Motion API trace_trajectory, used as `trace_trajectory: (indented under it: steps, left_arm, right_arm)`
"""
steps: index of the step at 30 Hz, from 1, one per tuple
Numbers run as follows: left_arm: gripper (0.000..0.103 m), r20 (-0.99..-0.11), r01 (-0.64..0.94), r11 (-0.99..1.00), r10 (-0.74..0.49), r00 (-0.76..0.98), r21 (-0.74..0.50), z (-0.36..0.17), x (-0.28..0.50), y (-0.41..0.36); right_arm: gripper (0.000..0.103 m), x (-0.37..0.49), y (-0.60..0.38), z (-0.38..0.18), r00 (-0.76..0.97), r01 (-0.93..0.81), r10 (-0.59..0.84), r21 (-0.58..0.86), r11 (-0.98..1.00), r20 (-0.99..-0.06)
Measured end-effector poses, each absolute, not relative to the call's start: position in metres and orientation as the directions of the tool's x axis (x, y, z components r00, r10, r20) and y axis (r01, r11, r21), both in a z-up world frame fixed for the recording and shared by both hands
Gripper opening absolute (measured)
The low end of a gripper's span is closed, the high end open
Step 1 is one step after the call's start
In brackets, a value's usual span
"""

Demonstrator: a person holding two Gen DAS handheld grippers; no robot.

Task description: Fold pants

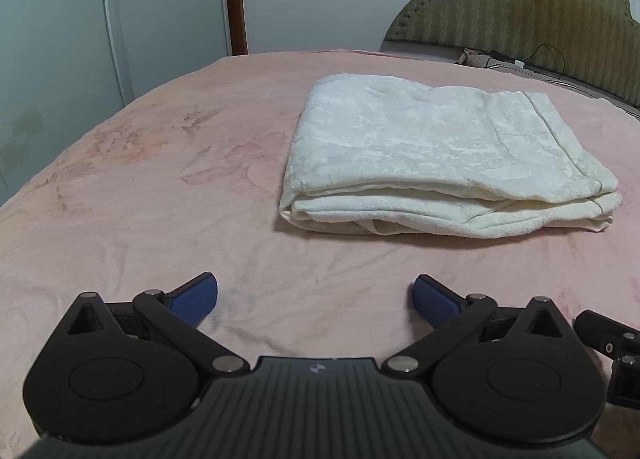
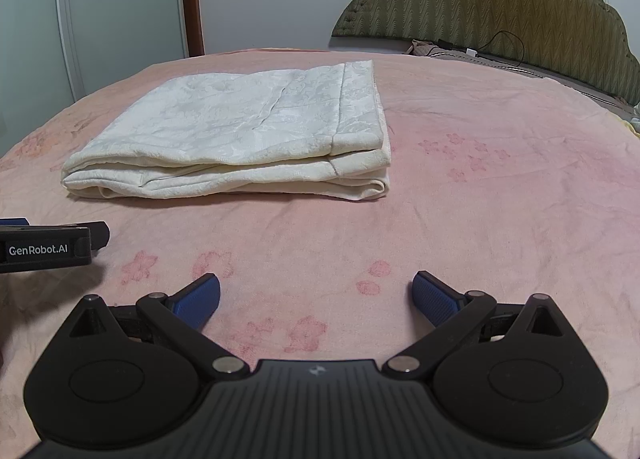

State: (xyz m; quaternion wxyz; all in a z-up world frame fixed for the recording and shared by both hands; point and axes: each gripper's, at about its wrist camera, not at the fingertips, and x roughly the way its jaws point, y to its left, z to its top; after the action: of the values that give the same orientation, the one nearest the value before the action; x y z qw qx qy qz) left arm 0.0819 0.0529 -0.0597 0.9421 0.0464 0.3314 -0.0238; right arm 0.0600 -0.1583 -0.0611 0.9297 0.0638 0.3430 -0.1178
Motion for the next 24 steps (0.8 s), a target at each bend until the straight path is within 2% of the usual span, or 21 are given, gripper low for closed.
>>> trace_trajectory:
  steps: [24]
  left_arm:
    - [0.103,-0.630,0.081,0.994,-0.019,0.777,0.070,-0.0607,0.0819,0.0530]
  right_arm:
    - [0.103,0.0594,-0.1593,-0.0608,0.737,0.262,-0.174,0.039,0.964,-0.653]
